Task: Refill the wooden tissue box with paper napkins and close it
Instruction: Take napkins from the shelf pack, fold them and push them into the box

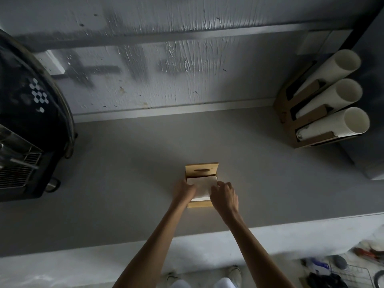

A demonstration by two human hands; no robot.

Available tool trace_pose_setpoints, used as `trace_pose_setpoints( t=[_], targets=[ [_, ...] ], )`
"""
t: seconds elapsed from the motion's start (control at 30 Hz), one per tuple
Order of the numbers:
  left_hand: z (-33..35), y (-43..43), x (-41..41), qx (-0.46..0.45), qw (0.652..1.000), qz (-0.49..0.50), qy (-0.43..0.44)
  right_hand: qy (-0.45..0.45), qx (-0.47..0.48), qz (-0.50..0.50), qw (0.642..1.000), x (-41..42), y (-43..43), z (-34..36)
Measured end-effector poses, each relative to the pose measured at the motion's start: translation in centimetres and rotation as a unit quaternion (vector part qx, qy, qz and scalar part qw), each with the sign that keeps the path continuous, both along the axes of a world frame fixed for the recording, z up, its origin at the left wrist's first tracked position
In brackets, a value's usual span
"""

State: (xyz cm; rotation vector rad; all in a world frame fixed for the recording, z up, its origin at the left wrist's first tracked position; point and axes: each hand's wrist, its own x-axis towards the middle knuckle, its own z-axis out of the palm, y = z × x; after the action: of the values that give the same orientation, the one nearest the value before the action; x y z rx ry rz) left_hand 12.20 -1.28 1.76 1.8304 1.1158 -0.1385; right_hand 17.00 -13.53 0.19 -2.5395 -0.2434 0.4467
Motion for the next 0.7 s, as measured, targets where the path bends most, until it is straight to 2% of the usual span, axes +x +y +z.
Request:
trace_pose_setpoints(
  t=[0.13,0.27,0.47,0.53,0.6,0.7],
  targets=[
    [-0.4,-0.3,0.0,0.021,1.0,-0.005,-0.001,-0.003,-0.003,0.007,1.0,0.0,0.2,-0.1],
    [-0.9,-0.8,0.0,0.081,0.997,-0.015,-0.007,-0.006,-0.009,0.006,1.0,-0.3,-0.3,-0.4],
    [-2.1,-1.4,-1.4,0.136,0.99,-0.035,-0.01,0.068,-0.017,0.023,0.997,-0.3,-2.2,-2.4],
    [-2.6,-1.4,-2.1,0.153,0.986,-0.048,-0.036,0.028,0.01,0.041,0.999,-0.2,-2.7,-2.4],
    [-3.1,-1.1,-2.8,0.171,0.98,-0.081,-0.066,-0.057,0.028,0.087,0.994,-0.1,-2.9,-2.2],
    [-3.7,-0.7,-3.4,0.185,0.968,-0.157,-0.071,-0.151,-0.004,0.176,0.973,0.7,-2.8,-1.8]
  ],
)
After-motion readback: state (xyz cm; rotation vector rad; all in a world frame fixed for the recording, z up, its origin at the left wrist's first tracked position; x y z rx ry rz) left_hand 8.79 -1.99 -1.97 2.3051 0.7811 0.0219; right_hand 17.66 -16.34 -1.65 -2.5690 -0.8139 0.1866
